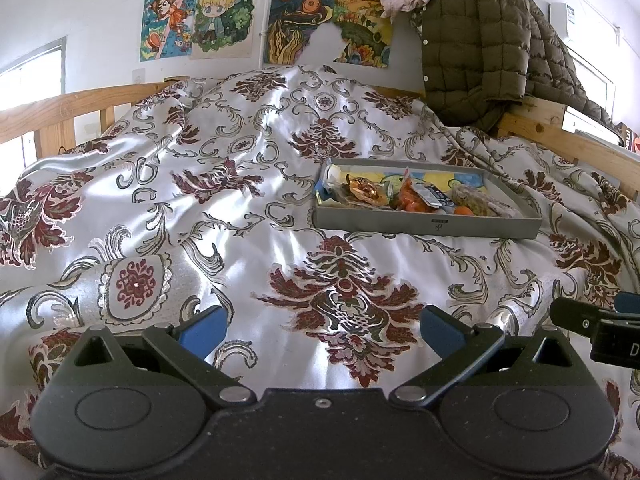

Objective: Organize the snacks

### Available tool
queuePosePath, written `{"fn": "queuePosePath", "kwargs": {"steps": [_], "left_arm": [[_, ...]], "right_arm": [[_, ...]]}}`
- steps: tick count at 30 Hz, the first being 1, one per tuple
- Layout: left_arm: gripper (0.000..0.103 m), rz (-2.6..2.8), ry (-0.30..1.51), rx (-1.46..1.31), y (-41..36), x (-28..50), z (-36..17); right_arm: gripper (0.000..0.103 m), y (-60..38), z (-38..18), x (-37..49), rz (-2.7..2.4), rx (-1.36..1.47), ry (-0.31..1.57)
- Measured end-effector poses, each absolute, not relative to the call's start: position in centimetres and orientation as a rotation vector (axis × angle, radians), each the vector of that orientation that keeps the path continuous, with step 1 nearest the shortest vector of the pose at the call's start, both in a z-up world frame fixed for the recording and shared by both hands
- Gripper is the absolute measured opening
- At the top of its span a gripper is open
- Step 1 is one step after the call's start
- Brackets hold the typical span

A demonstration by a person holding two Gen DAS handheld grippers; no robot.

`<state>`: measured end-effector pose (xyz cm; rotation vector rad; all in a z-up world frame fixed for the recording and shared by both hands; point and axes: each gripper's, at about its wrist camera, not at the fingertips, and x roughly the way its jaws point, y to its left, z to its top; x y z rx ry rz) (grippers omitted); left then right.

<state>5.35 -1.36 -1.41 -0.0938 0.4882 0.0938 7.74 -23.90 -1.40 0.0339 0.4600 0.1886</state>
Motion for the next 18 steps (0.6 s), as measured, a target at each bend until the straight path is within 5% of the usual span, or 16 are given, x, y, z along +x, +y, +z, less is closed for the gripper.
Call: {"fn": "queuePosePath", "kwargs": {"steps": [18], "left_arm": [[0.102, 0.094, 0.491, -0.093, -1.42, 5.37, -1.56]], "right_arm": [[0.103, -23.78, -1.47, 7.7, 0.191, 0.032, 0.462]]}}
